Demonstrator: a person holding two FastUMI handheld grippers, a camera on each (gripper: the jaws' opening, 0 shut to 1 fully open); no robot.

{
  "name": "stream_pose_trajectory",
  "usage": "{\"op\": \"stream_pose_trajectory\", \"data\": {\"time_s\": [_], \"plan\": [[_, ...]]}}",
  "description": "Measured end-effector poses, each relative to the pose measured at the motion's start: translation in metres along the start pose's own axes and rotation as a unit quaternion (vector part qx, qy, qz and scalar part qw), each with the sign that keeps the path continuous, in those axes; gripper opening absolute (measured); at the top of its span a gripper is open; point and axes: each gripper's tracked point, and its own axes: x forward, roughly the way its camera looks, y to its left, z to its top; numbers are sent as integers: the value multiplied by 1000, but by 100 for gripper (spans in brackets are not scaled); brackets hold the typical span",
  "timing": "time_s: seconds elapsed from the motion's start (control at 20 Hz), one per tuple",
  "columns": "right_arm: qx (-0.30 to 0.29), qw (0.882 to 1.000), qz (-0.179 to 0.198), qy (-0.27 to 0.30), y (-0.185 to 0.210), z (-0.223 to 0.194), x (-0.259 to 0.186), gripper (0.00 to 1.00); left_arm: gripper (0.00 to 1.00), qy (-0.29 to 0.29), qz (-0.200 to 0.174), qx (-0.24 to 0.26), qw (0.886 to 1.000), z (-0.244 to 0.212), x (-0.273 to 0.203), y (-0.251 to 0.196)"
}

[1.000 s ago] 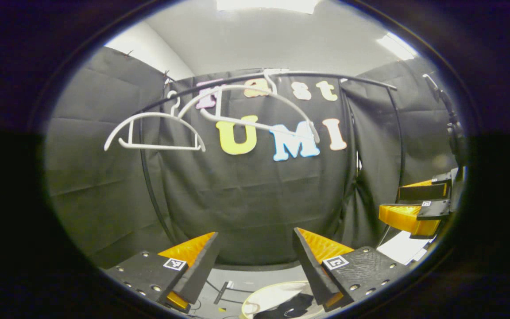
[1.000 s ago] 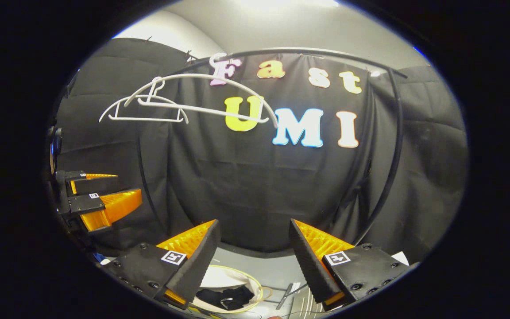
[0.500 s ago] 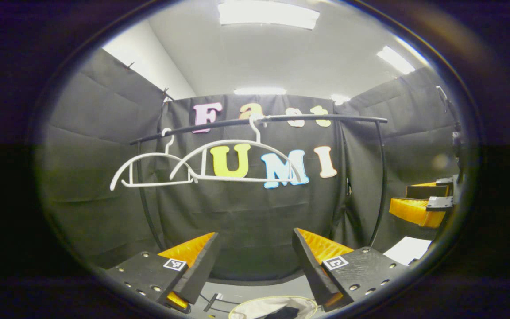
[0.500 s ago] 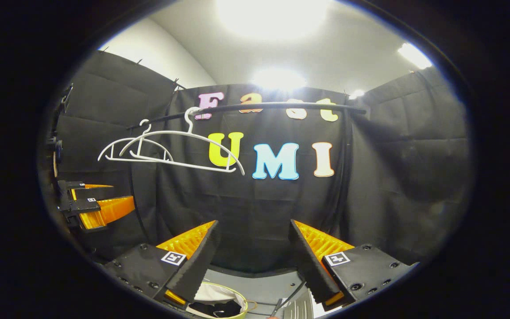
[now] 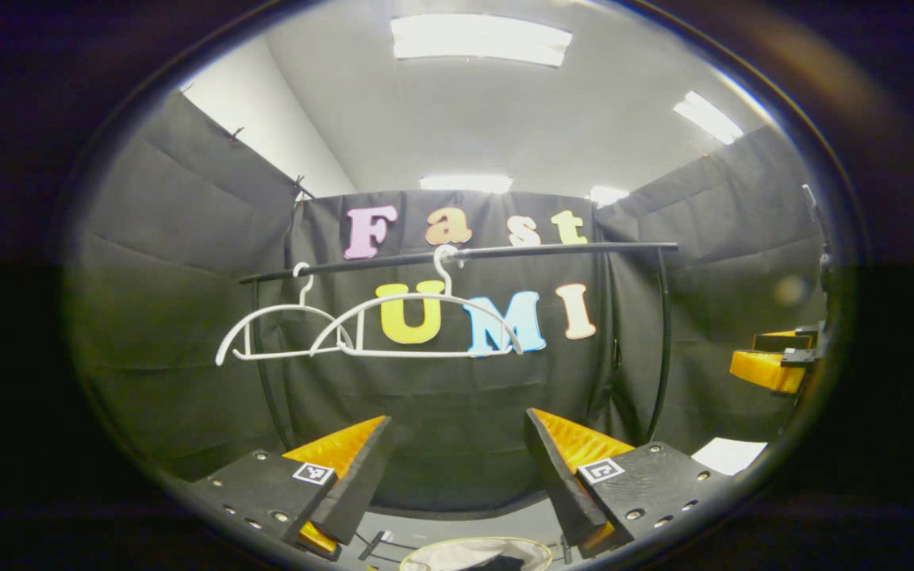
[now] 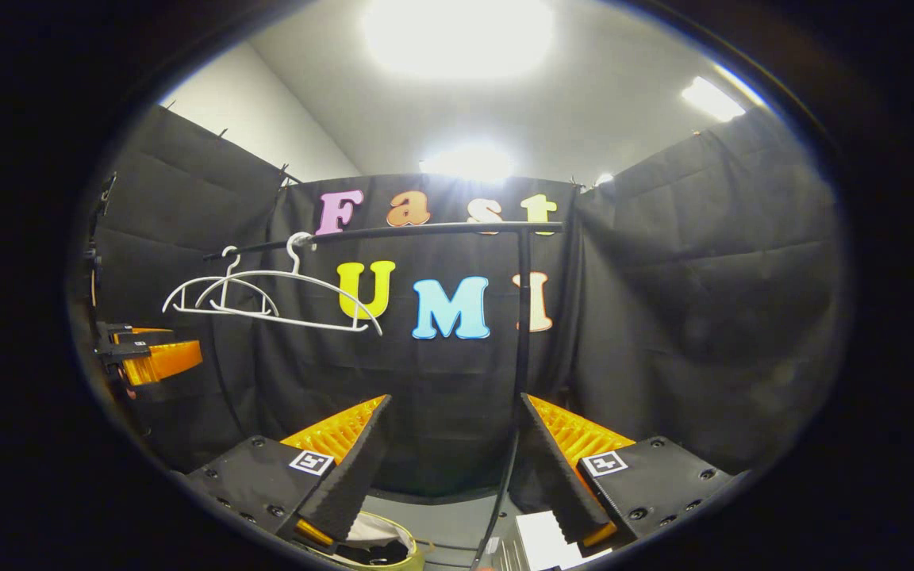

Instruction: Grasp the clothes on the hanger with both hands and then place them into the laundry hamper below.

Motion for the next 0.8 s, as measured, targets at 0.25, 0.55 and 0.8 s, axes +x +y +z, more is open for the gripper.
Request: {"op": "stream_pose_trajectory", "data": {"time_s": [0.25, 0.55, 0.8], "plan": [[1, 1000, -25, -9, -29, 0, -15, 97, 95, -14, 8, 4, 1000, 10, -14, -5], [10, 999, -32, -19, -37, 2, -18, 96, 95, -15, 28, 7, 999, 11, -24, 3], [11, 999, -24, -24, -37, -8, -15, 96, 95, -12, 35, 7, 999, 10, -29, 2]]}}
